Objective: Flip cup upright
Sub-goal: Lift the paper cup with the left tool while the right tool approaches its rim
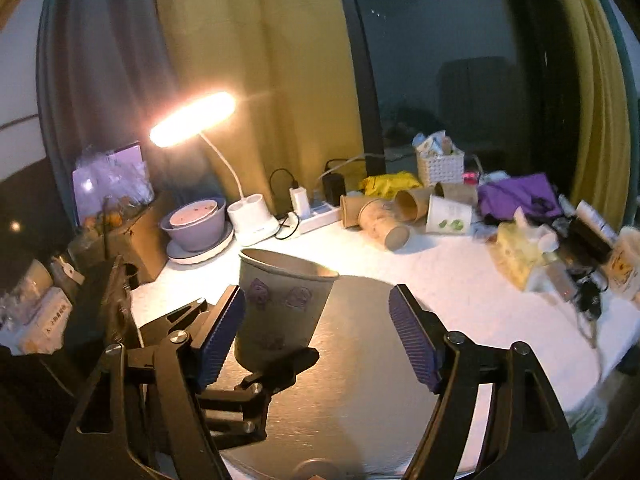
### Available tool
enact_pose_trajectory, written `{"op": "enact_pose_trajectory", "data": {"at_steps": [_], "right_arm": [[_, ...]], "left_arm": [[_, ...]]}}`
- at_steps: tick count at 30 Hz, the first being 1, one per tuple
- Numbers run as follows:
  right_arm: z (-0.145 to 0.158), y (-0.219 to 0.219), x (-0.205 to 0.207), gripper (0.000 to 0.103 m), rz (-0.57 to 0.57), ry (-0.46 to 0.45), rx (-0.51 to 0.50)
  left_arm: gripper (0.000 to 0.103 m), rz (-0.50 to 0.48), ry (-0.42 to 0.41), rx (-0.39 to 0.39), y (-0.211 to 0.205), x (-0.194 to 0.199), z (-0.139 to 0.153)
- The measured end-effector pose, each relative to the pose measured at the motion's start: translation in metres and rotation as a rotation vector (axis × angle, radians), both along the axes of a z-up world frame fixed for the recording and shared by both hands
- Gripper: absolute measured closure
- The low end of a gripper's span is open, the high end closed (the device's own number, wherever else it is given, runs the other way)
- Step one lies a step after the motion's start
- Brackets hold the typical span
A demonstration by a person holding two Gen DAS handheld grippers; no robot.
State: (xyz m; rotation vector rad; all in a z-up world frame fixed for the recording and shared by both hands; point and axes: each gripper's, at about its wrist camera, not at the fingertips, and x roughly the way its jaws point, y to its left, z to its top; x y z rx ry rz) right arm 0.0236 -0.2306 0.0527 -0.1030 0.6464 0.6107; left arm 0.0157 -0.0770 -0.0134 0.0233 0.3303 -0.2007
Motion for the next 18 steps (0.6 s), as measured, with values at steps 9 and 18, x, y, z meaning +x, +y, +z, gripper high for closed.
{"op": "enact_pose_trajectory", "data": {"at_steps": [9, 18], "right_arm": [[-0.013, 0.003, 0.018, 0.026, 0.087, 0.185, 0.128], [-0.015, 0.005, 0.024, 0.033, 0.104, 0.212, 0.123]], "left_arm": [[0.041, -0.044, -0.064, 0.068, -0.018, -0.017, 0.003], [0.041, -0.083, -0.107, 0.131, -0.035, -0.028, 0.002]]}}
